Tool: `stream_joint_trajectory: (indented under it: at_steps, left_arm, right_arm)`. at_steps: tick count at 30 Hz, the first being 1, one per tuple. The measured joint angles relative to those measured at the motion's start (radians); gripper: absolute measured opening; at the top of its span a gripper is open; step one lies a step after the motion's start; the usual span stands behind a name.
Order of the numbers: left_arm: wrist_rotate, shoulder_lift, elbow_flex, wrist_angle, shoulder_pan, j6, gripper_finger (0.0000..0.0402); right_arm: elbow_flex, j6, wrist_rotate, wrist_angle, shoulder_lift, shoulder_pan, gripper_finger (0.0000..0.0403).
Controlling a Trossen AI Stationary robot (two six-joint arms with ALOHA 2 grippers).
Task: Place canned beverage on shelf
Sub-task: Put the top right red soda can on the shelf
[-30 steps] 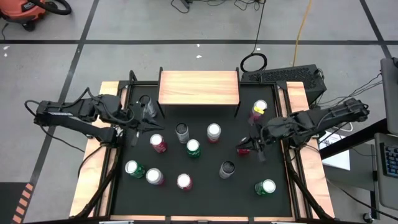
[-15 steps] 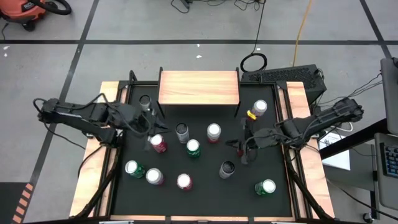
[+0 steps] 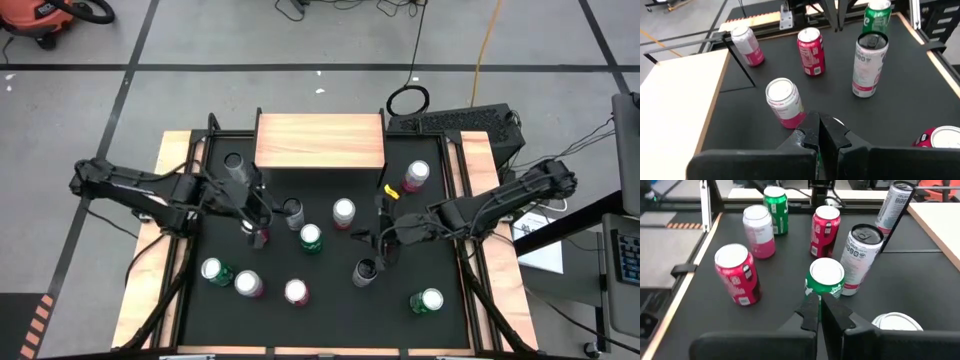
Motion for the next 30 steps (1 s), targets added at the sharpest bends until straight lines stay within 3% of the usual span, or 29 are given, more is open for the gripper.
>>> stream_joint_trajectory:
  at_steps: [5,12,18,22,30]
  left_arm:
    - [-0.018,0.026,0.000,0.015,0.000,-0.025,0.0001]
    - [-0.024,0.050,0.000,0.036,-0.027,-0.048,0.0001]
    - [-0.060,0.051,0.000,0.054,-0.034,-0.051,0.0001]
    - [-0.117,0.060,0.000,0.141,-0.034,-0.061,0.0001]
    - [-0.124,0.092,0.000,0.174,-0.034,-0.035,0.0001]
  right_arm:
    - [0.000,0.060,0.060,-0.007,-0.001,-0.001,0.0000]
    - [0.001,0.090,0.055,-0.060,-0.003,-0.008,0.0000]
    - [0.074,0.163,0.051,-0.306,-0.006,-0.041,0.0000]
    - [0.091,0.110,0.046,-0.381,-0.013,-0.052,0.0000]
    - [0.092,0.139,0.022,-0.528,-0.033,-0.073,0.0000]
